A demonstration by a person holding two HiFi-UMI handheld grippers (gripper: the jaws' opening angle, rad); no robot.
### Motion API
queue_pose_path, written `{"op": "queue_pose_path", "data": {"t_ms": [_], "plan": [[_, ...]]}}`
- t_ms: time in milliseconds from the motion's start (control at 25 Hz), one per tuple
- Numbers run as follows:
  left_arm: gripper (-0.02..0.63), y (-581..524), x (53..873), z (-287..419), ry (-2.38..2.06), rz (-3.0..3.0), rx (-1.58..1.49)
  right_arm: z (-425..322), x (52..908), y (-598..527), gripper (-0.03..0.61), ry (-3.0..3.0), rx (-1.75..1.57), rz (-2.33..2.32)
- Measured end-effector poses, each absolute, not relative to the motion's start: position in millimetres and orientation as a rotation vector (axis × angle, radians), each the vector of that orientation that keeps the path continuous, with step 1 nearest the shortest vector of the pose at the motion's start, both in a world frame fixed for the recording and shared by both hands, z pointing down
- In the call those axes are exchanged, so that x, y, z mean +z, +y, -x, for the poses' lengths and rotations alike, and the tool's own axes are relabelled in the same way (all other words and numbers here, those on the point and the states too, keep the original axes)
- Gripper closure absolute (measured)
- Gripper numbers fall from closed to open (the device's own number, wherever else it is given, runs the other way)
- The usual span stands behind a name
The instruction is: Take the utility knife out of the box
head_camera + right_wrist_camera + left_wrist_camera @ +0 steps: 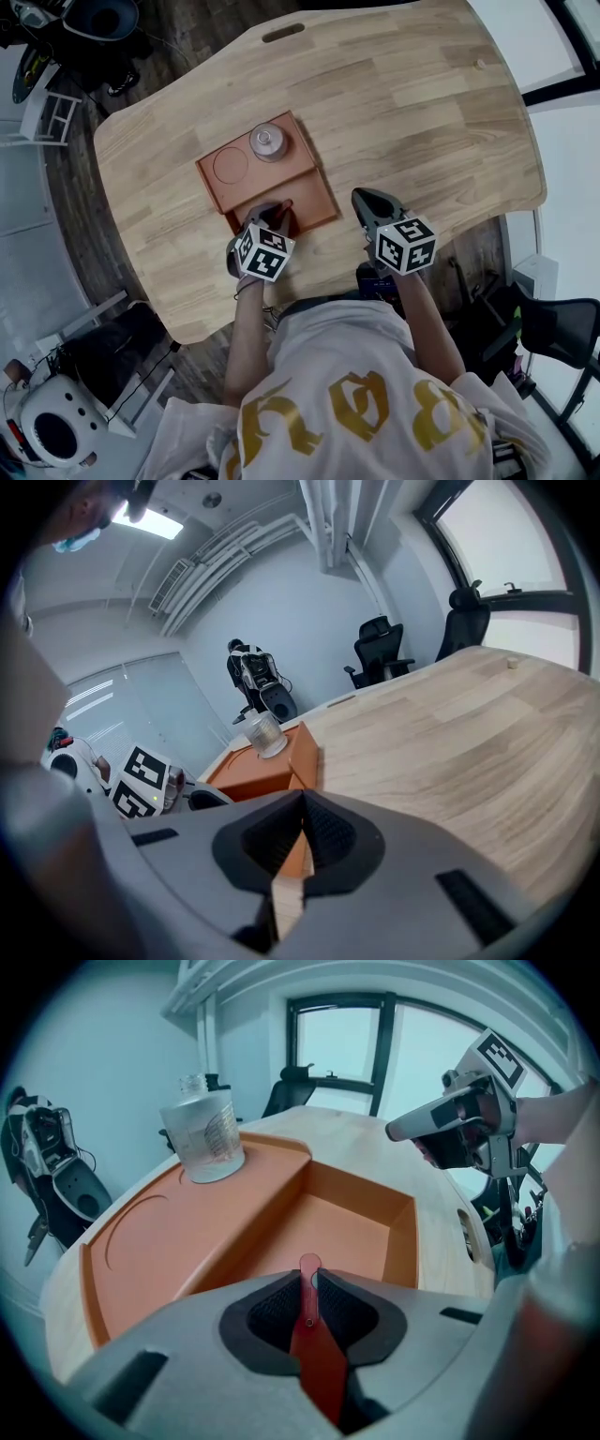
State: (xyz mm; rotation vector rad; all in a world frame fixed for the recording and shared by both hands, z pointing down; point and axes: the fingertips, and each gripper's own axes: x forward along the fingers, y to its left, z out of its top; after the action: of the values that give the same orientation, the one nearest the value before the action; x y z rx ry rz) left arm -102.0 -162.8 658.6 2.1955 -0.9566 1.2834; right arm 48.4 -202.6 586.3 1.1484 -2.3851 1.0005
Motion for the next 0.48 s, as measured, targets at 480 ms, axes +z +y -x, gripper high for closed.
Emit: {"op": "queue_pose_path", "data": {"t_ms": [480], "plan": [[0.558, -172.7, 592.7, 87.3, -1.114, -2.246, 0.715, -44.8, 557.3, -193.0, 0.568, -2.452, 0.934, -1.162]]}}
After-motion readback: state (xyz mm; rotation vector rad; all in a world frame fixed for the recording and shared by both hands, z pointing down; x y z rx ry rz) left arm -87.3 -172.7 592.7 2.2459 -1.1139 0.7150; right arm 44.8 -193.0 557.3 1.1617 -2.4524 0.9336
